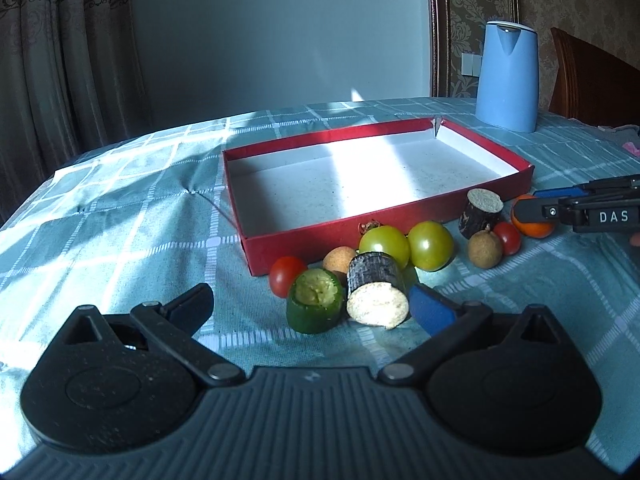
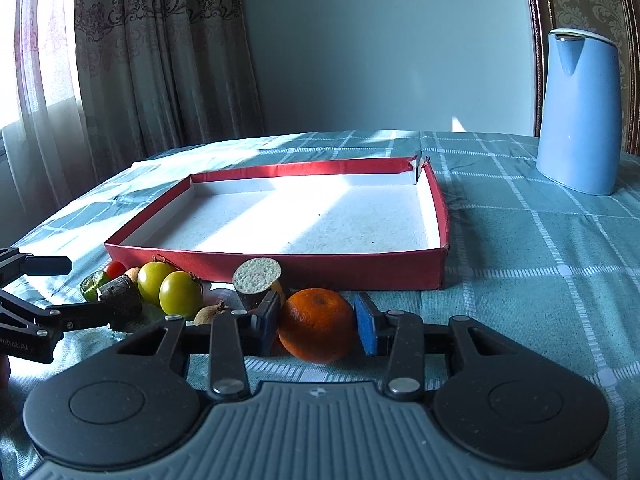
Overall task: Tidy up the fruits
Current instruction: 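Close the right gripper on the mandarin while the left gripper grasps the green cucumber slice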
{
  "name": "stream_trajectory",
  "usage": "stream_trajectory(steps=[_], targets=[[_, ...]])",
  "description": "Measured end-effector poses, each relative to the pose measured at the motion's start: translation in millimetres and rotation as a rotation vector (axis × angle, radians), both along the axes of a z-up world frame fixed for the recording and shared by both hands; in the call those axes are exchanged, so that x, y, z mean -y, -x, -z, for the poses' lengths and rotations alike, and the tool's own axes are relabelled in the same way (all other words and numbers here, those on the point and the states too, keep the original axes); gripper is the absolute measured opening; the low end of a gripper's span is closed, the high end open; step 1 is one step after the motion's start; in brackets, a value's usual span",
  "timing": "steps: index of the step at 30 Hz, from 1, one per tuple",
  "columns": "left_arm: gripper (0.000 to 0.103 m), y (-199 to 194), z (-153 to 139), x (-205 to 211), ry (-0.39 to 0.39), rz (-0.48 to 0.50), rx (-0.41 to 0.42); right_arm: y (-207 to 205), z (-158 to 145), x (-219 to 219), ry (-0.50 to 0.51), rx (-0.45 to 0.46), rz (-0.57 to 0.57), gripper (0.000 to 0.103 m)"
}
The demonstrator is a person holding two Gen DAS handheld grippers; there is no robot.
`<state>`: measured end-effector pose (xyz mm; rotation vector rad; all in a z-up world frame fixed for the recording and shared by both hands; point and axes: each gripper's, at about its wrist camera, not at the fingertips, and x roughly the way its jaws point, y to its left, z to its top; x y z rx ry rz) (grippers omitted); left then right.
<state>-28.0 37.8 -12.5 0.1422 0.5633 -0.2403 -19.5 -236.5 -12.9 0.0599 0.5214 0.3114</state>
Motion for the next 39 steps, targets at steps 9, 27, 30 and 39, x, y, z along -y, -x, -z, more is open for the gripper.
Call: stream_trajectory(steps=[9, 27, 30, 39], targets=[[0.101, -10, 2, -35, 0.060, 0.035, -0.081, -1, 1, 1, -0.012, -0.008, 0.004, 0.040], [0.029, -9, 6, 12, -0.113, 0.096, -0.031, -1, 2, 1, -0.009, -0.014, 0.011, 0.040], [0.028, -9, 7, 6, -0.068, 0.083, -0.035, 1, 1, 1, -0.011, -0.005, 0.016, 0.040], [0.027, -3, -23, 0, 0.027, 0.056, 0.026, 5, -7, 1, -0.015, 0.041, 0.037, 0.040]])
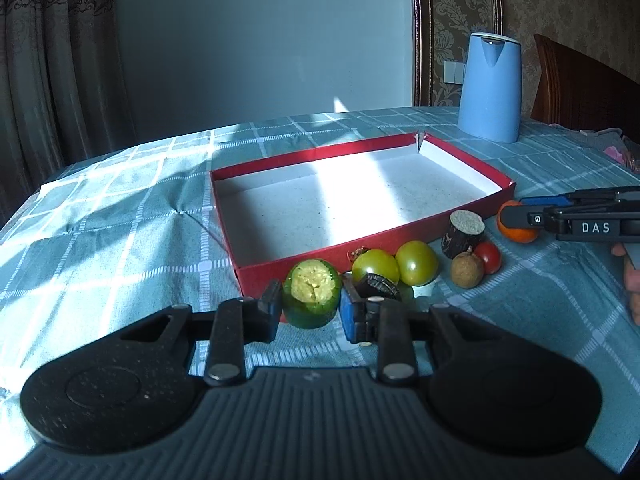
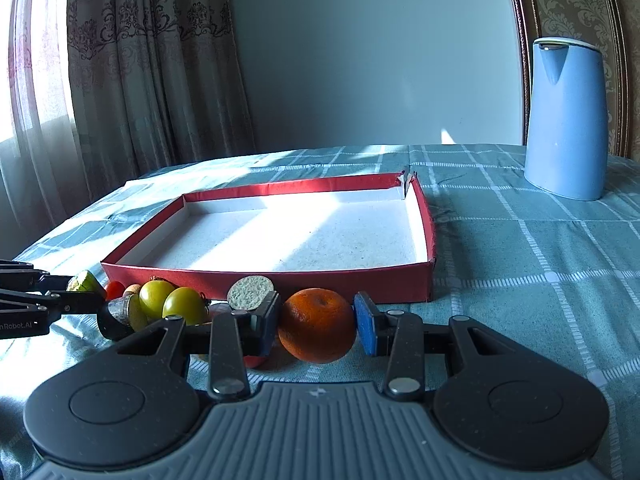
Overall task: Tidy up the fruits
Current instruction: 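Carry the mandarin and cucumber slice into the tray and open both grippers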
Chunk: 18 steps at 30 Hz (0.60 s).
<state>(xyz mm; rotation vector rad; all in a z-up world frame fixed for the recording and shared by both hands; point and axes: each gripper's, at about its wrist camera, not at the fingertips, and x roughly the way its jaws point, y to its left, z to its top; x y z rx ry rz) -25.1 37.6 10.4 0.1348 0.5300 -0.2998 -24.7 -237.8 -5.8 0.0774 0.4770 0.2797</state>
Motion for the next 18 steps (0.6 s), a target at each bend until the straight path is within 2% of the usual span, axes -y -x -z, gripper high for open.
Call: stream_trajectory(steps=[6, 10, 14, 18], targets=[[0.027, -32, -17, 7, 0.037, -0.028, -0.001, -12, -17, -14, 0.068, 0.048, 0.000, 0.040], [0.027, -64, -15, 18, 0.023, -0.079, -0.010, -39, -29, -27, 0.127, 0.082, 0.021, 0.040], [0.027, -99, -9, 23, 0.031, -0.126, -0.043, -81, -30, -38, 0.166, 0.057, 0.049, 0.040], [0.027, -129, 1, 25, 0.011, -0.172, -0.079, -122, -20, -46, 0.190, -0.029, 0.054, 0.040]])
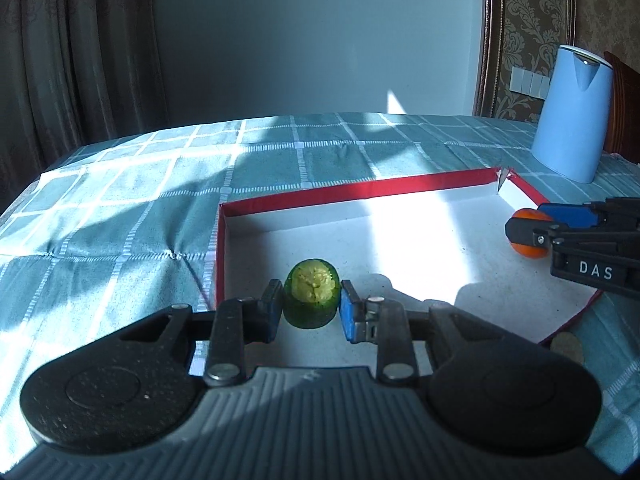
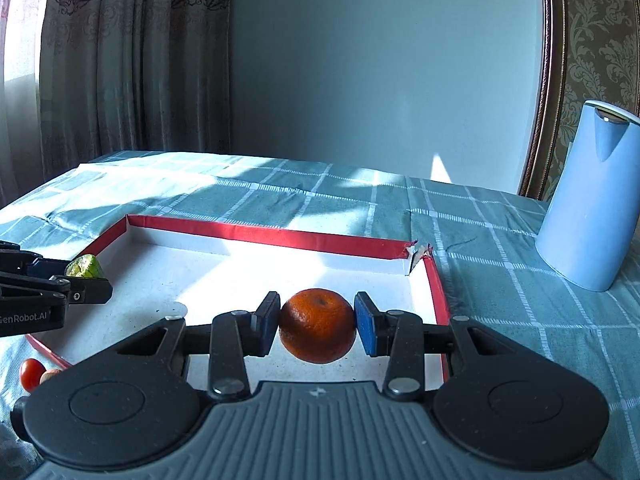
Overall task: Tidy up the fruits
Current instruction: 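Carry the mandarin and cucumber slice into the tray and open both grippers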
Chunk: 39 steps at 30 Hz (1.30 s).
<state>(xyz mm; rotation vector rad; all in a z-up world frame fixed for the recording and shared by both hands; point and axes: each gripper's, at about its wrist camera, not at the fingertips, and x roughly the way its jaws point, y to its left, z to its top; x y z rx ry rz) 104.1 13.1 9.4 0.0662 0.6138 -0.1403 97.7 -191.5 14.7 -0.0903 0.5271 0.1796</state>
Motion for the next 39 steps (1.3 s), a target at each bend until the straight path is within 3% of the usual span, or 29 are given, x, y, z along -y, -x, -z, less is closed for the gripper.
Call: stream_trajectory(steps=[4, 15, 17, 18, 19, 20, 21, 22, 27, 31, 35, 39], targets=[[0.027, -25, 10, -4, -0.008, -0.035, -0.047, -29, 12, -2, 0.013, -0.067, 0.024, 0.040], [0.030, -39, 17, -3, -0.041, -0.049, -0.052, -38, 14, -9, 0.062, -0.060, 0.020, 0.041], [0.039, -38, 16, -3, -0.038, -0.041, -0.051, -39, 14, -10, 0.070, -0.059, 0.022, 0.041], [0.048, -37, 16, -2, -0.032, -0.030, -0.047, -39, 14, -10, 0.070, -0.060, 0.018, 0.042], [0.058, -34, 15, -1, -0.033, -0.025, -0.039, -38, 14, -10, 0.066, -0.061, 0.013, 0.046], [0.061, -32, 14, 1, -0.040, -0.019, -0.026, -38, 14, -10, 0.063, -0.061, 0.009, 0.050], [0.073, -30, 14, 3, -0.049, -0.019, -0.016, -38, 14, -10, 0.063, -0.056, 0.010, 0.053], [0.079, -26, 13, 4, -0.059, -0.022, 0.008, -37, 13, -10, 0.066, -0.051, 0.013, 0.058], [0.090, -10, 7, 1, -0.053, 0.009, 0.066, -28, 9, -7, 0.051, -0.014, 0.017, 0.065], [0.096, 13, 0, -12, -0.050, -0.036, 0.136, -11, 5, -1, 0.047, 0.027, 0.036, 0.067], [0.098, 42, -4, -36, 0.045, -0.071, 0.169, 18, -6, 11, 0.028, 0.089, 0.058, 0.067], [0.099, 75, -1, -50, 0.115, -0.019, 0.182, 49, -13, 24, -0.056, 0.113, 0.031, 0.067]])
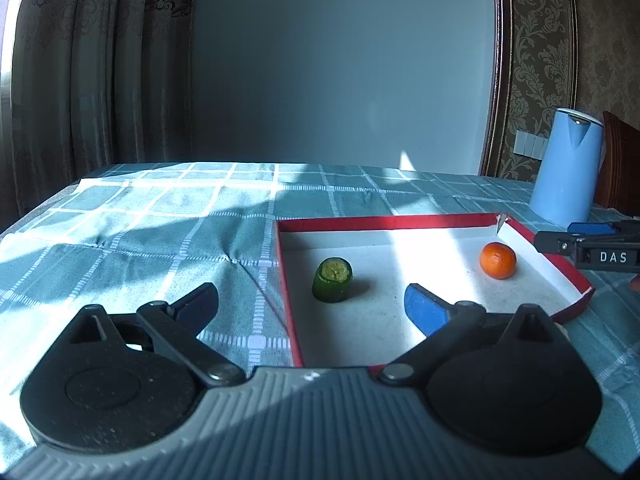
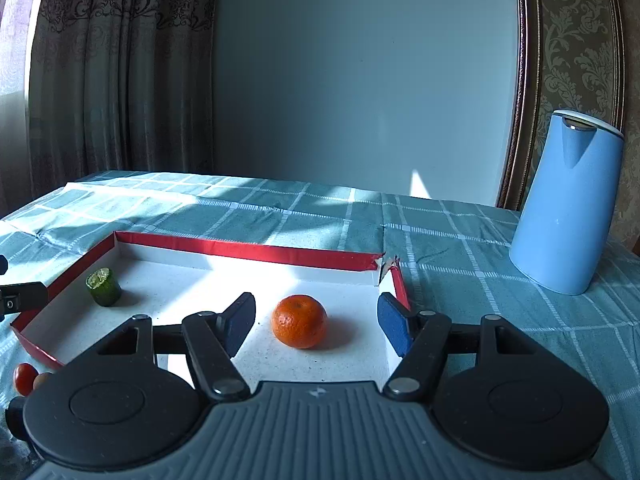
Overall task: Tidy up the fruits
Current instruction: 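Carry the mandarin and cucumber slice into the tray and open both grippers, then close the left gripper on the dark bark-skinned cylinder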
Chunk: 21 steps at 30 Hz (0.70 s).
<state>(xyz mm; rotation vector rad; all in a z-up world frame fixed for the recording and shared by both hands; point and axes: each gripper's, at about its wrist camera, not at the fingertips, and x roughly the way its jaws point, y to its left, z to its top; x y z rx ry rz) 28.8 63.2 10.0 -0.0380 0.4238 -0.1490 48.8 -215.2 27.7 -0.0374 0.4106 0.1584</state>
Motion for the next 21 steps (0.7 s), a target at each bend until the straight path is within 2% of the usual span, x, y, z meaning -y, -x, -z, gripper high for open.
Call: stream_trajectory(steps=[4, 9, 11, 21], targets=[[0.100, 30, 3, 2, 0.035, 0.120, 0.005, 29, 3, 6, -0.036, 0.028, 0.000, 0.067], [0.100, 54, 10, 23, -0.030, 0.197, 0.017, 52, 20, 18, -0.073, 0.014, 0.015, 0.067], [0.100, 57, 12, 28, -0.033, 0.206, 0.004, 53, 24, 21, -0.070, -0.015, 0.027, 0.067], [0.101, 59, 19, 48, -0.113, 0.211, -0.029, 56, 31, 7, -0.007, -0.035, -0.015, 0.067]])
